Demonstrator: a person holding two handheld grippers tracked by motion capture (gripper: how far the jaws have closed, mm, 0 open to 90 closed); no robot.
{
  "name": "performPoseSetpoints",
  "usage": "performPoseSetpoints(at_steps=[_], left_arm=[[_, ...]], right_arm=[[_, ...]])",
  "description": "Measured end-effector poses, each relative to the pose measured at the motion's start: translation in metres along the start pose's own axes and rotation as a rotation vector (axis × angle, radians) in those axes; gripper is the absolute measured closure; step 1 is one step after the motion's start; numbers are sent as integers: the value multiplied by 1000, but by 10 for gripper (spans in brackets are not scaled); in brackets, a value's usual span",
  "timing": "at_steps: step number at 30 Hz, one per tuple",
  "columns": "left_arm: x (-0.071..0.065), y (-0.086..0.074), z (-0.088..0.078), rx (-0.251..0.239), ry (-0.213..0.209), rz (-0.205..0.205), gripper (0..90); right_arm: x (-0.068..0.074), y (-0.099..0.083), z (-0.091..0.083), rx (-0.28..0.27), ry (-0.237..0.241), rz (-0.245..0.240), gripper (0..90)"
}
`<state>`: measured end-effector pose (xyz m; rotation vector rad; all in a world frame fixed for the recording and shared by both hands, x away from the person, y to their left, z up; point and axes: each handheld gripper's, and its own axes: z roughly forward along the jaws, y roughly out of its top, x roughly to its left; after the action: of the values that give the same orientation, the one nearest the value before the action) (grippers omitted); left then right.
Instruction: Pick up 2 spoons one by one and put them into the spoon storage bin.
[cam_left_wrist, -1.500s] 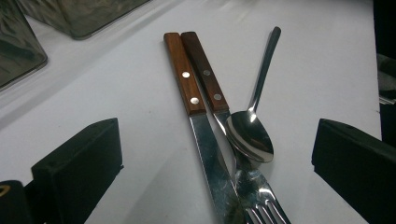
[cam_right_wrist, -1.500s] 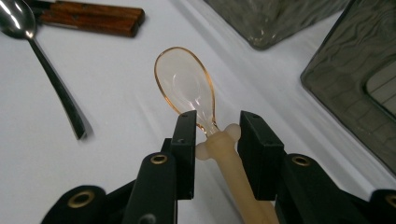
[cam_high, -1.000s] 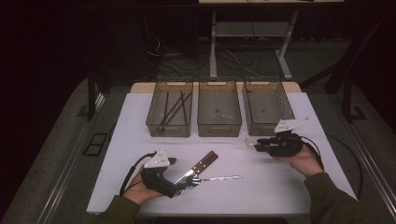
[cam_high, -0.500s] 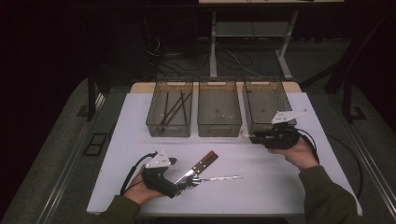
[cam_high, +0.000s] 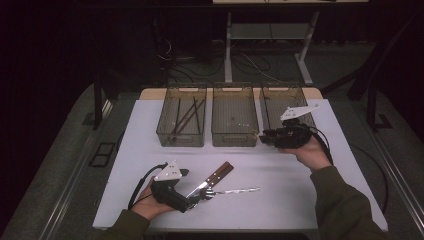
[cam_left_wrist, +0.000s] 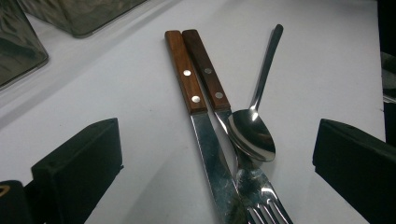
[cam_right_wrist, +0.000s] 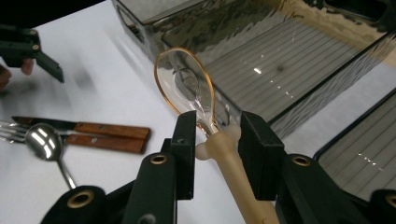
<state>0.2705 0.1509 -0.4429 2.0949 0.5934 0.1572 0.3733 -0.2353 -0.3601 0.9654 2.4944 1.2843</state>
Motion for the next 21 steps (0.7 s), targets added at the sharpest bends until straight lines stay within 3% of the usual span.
performPoseSetpoints(at_steps=[16, 21], left_arm=[[0, 1, -2, -5, 1, 7, 2], [0, 1, -1, 2, -6, 14, 2]], right_arm=[[6, 53, 31, -11, -37, 11, 680], [7, 69, 48, 15, -52, 13, 679]])
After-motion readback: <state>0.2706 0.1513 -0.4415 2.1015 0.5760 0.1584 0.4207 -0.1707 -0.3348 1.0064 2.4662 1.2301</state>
